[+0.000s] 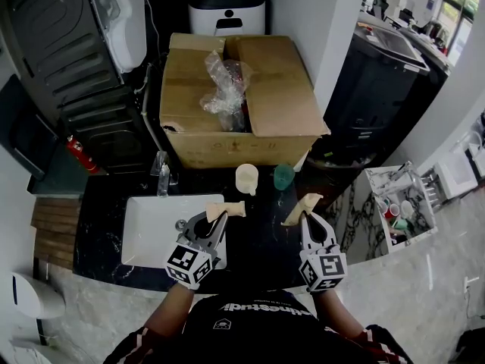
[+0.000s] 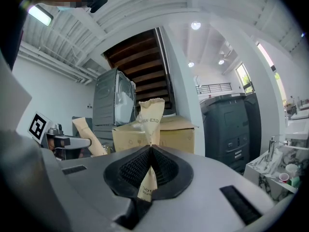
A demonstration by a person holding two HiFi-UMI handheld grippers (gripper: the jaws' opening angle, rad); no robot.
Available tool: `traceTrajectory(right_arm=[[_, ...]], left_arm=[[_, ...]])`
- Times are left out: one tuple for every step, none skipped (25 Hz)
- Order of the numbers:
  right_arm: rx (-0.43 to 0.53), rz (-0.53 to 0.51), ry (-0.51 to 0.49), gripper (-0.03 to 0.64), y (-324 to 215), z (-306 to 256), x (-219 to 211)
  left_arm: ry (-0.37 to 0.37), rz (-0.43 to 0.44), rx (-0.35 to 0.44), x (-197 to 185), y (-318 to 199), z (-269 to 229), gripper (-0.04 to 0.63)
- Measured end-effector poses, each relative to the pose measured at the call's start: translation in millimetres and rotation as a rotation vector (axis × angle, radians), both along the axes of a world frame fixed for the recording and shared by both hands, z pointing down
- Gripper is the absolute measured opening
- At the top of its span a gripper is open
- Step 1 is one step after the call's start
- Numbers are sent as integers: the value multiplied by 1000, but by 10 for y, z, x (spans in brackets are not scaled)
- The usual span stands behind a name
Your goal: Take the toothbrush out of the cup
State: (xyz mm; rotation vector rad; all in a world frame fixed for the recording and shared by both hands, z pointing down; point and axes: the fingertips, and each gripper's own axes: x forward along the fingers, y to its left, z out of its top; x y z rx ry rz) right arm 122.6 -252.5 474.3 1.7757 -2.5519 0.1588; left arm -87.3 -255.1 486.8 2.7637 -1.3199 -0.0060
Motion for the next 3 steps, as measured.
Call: traceTrajectory(right_arm=[[2, 0, -2, 39, -4, -4, -1], [4, -1, -4, 40, -7, -8, -2], [6, -1, -6, 39, -11, -11, -3]], left_arm=[[0, -1, 1, 1, -3, -4, 38], [-1, -1, 2, 1, -7, -8, 38], [-1, -2, 3, 2, -10, -12, 38]])
